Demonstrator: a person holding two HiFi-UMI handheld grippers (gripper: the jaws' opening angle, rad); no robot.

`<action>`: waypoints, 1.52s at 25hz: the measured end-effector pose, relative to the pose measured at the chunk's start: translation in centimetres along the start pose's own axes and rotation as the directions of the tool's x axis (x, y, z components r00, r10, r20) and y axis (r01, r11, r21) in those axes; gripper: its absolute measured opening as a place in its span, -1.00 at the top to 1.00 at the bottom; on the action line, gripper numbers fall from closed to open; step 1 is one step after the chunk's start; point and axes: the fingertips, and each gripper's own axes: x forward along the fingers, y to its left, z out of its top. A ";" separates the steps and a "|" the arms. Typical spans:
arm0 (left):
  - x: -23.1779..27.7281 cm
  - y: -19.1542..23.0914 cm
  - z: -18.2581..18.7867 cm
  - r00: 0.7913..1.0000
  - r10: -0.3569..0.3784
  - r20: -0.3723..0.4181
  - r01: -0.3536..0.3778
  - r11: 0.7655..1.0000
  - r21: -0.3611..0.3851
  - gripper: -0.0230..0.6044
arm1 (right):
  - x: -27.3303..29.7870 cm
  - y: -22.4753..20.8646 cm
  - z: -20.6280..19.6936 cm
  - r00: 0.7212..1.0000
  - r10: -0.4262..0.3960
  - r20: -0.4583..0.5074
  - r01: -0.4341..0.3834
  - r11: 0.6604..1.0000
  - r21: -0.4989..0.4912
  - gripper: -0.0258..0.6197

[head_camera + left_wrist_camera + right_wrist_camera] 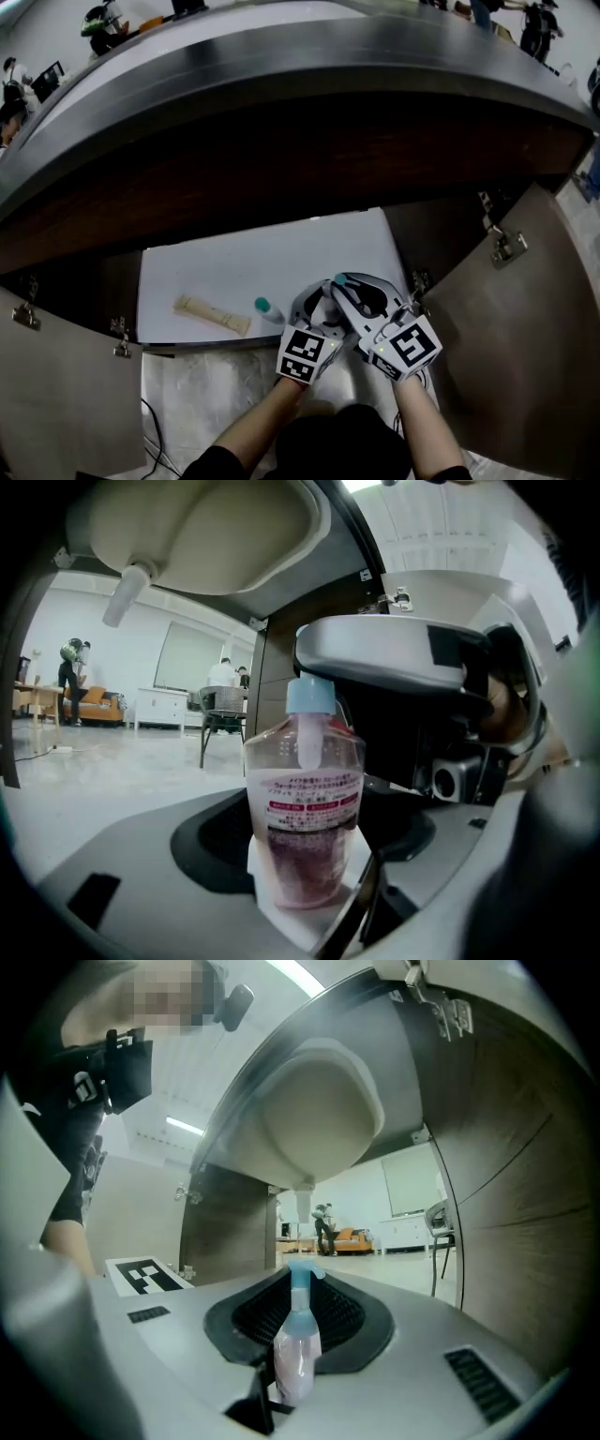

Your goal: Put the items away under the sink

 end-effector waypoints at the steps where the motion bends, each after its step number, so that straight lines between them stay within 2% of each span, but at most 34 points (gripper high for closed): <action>1: 0.2 0.1 0.1 1.000 0.003 0.002 -0.003 1.000 0.002 -0.14 | 0.1 -0.3 0.0 1.000 -0.001 0.002 0.001 1.000 0.002 0.69; 14: 1.4 1.6 0.5 1.000 0.011 0.028 -0.012 0.999 0.030 -0.14 | 1.5 -1.1 -0.1 1.000 -0.015 -0.013 0.014 0.999 -0.032 0.69; 19: 1.5 1.7 0.4 0.999 0.001 0.037 -0.001 1.000 -0.001 -0.14 | 1.7 -1.5 0.1 0.998 -0.054 -0.013 0.053 0.997 -0.052 0.69; 24: 0.9 1.5 0.2 0.998 0.030 0.062 -0.027 0.999 -0.046 -0.14 | 1.6 -2.1 0.3 0.995 -0.096 0.016 0.097 0.995 -0.029 0.69; 33: -1.1 0.6 -0.5 0.997 0.043 0.063 -0.040 0.998 -0.056 -0.16 | 1.5 -1.9 0.4 0.995 -0.091 0.026 0.092 0.995 -0.032 0.68; 38: -2.5 -0.5 -0.3 0.997 0.015 0.079 -0.012 0.999 -0.031 -0.15 | 0.6 -2.1 0.1 0.988 -0.151 0.037 0.151 0.988 -0.017 0.50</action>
